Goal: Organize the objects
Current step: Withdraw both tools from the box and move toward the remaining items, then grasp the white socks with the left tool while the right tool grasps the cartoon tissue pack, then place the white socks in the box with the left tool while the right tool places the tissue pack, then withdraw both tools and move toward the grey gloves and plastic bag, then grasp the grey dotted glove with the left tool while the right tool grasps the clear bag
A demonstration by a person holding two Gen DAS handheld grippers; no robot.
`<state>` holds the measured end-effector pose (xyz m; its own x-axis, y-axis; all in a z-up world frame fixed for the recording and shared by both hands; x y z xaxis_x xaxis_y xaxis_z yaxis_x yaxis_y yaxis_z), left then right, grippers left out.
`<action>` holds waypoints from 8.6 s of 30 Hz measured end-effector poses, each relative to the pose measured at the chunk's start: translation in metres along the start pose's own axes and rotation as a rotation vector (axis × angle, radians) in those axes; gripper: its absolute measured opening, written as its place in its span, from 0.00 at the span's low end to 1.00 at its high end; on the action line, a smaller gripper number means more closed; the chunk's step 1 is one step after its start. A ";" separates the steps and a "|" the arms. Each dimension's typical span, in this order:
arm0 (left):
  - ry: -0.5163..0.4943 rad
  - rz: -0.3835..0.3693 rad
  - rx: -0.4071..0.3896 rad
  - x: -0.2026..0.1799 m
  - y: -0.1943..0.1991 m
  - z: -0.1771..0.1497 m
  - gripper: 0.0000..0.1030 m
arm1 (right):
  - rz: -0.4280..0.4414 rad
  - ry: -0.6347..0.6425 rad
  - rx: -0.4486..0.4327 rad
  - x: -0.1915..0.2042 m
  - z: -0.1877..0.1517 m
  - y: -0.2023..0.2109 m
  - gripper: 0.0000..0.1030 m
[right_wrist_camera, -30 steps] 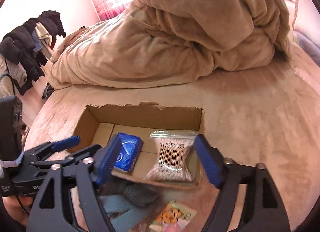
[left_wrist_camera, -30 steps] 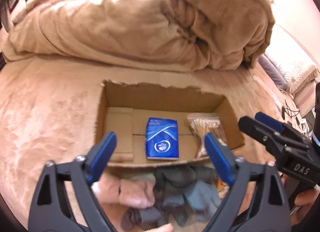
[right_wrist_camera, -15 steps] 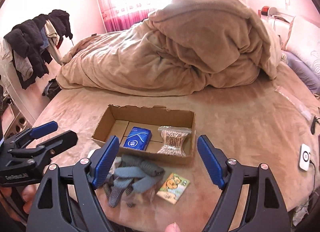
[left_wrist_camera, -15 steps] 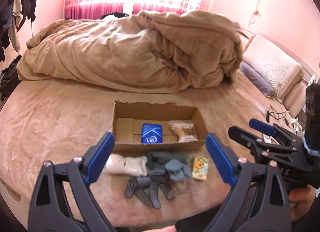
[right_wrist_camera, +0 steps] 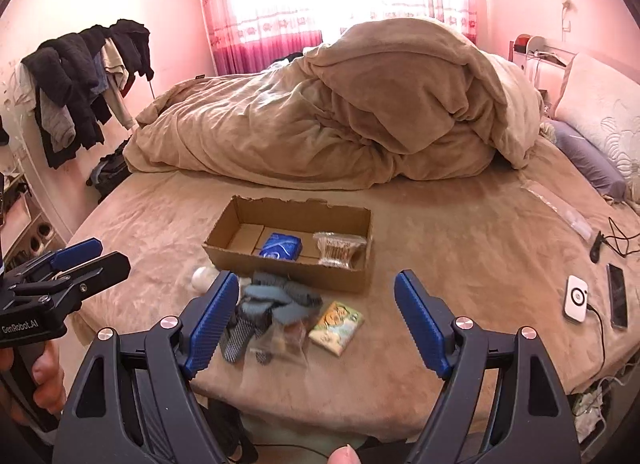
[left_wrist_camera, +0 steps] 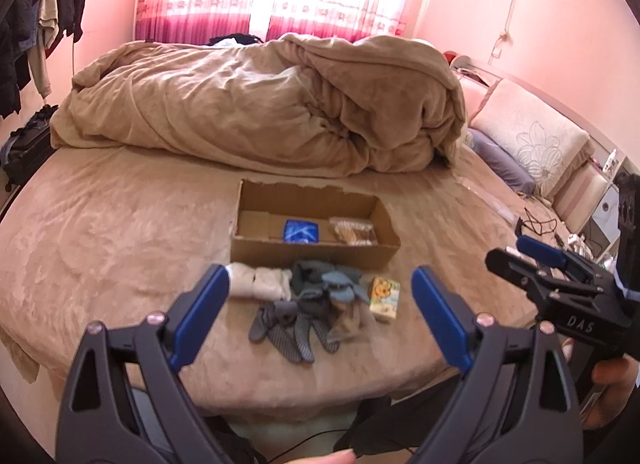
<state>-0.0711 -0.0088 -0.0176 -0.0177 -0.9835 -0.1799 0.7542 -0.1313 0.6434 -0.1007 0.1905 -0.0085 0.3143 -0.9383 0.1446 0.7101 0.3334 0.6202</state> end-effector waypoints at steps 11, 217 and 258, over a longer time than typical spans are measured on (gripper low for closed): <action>0.001 0.088 0.079 0.013 -0.039 -0.062 0.91 | -0.019 0.031 0.032 0.001 -0.045 -0.010 0.81; 0.040 -0.032 0.083 0.033 -0.059 -0.049 0.79 | 0.054 0.024 0.103 0.036 -0.039 -0.054 0.60; -0.053 -0.039 0.231 0.045 -0.210 -0.094 0.77 | 0.183 -0.092 0.354 0.016 -0.088 -0.194 0.60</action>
<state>-0.1684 -0.0135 -0.2310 -0.0833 -0.9814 -0.1728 0.5822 -0.1887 0.7909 -0.1779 0.1189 -0.1950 0.3459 -0.8763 0.3355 0.3821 0.4581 0.8026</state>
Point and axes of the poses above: each gripper's, at about its wrist camera, not at the fingertips, and y roughly against the way its jaws point, x to its left, z to its top, the point moved 3 cm from there along -y, roughly the way its jaws point, and after that the axes turned 3 degrees about z, right-handed, at the moved point
